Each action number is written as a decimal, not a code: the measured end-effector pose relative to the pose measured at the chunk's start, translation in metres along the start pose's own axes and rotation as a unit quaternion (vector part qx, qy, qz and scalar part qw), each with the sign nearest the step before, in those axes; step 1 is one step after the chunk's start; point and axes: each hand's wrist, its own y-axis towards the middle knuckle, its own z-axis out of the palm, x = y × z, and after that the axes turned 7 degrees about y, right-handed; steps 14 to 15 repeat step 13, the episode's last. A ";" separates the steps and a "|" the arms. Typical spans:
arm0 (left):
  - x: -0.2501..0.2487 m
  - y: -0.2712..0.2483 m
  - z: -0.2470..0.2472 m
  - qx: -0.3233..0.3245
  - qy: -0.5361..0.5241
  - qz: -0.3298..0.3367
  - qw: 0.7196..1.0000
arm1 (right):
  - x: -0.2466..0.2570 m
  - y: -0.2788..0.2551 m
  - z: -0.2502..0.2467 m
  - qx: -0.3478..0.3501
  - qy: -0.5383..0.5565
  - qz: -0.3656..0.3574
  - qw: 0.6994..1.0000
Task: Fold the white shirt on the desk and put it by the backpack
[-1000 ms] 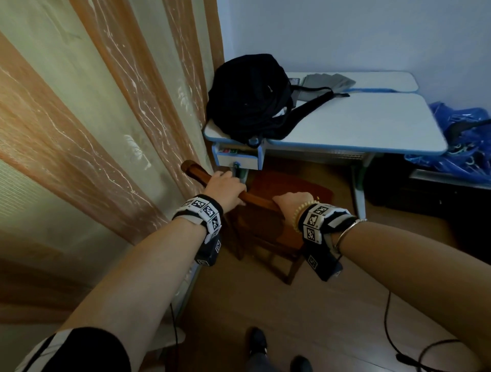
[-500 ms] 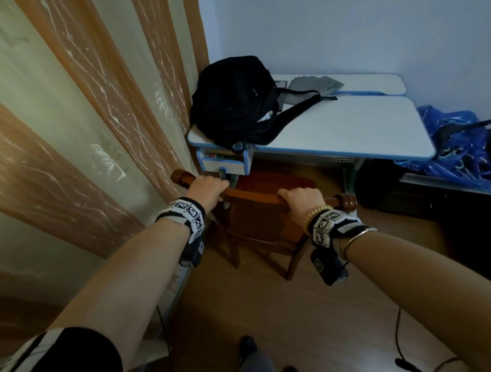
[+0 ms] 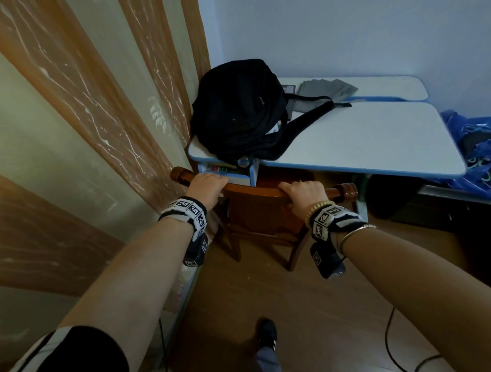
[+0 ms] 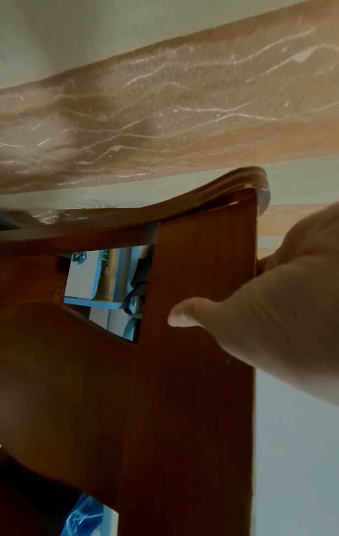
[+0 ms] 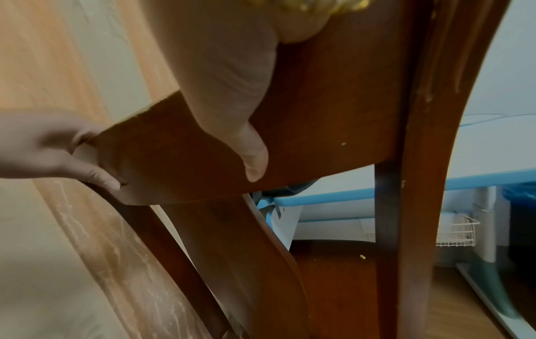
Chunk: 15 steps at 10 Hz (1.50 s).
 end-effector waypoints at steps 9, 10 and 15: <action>0.068 0.129 0.010 0.006 0.009 -0.018 1.000 | -0.025 0.143 -0.023 -0.020 -0.008 -0.003 1.000; 0.068 0.128 0.009 0.005 0.003 -0.022 1.000 | -0.023 0.141 -0.022 -0.031 -0.013 -0.002 0.999; 0.065 0.127 0.012 -0.022 -0.030 -0.039 0.999 | -0.044 0.097 -0.040 -0.118 0.321 0.050 0.939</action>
